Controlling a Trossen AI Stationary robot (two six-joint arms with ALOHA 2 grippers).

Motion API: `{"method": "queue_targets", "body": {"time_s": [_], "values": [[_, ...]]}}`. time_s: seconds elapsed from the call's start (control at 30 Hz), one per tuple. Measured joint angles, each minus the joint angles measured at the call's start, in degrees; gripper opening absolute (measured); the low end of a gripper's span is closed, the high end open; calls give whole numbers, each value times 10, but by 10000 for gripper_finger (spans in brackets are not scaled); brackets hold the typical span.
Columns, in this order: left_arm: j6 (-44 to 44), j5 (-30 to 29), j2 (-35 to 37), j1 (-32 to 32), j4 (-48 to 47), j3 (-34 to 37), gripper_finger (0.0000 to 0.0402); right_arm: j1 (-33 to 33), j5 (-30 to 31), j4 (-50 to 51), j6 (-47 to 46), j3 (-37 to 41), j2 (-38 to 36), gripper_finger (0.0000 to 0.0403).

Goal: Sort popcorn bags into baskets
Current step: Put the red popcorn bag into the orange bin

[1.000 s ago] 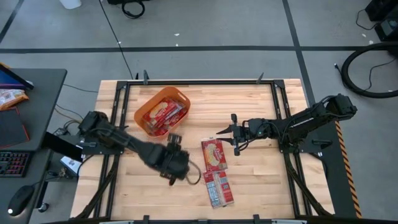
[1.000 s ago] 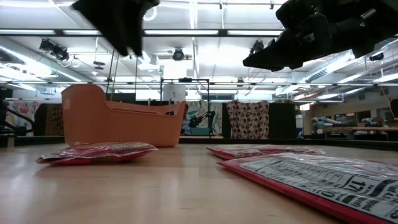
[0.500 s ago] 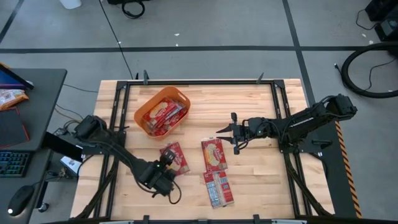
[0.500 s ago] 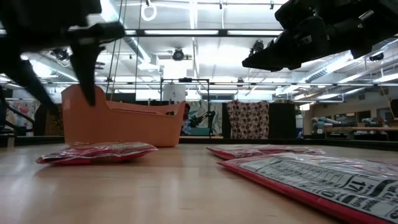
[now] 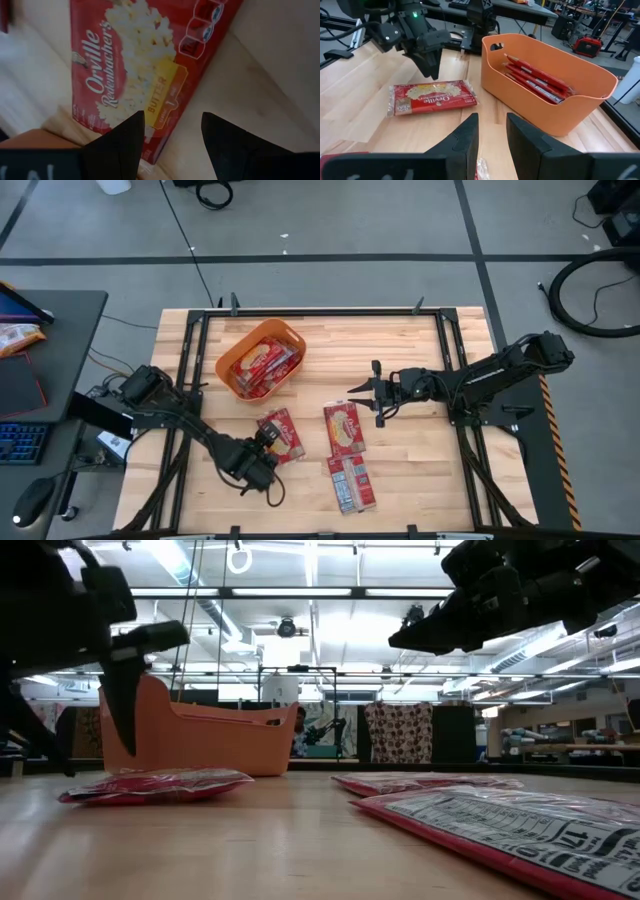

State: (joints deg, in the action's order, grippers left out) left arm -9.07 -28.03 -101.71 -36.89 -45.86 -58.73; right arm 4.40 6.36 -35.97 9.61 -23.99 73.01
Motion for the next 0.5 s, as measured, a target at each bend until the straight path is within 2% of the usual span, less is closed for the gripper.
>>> {"method": "queue_targets", "body": {"time_s": [0.27,0.5], "values": [[-52,-14,-5,3,20,11,201,1,-3,0,-2,0,0,105],[-58,-31,-32,12,24,10,201,1,-5,-4,3,0,0,105]]}}
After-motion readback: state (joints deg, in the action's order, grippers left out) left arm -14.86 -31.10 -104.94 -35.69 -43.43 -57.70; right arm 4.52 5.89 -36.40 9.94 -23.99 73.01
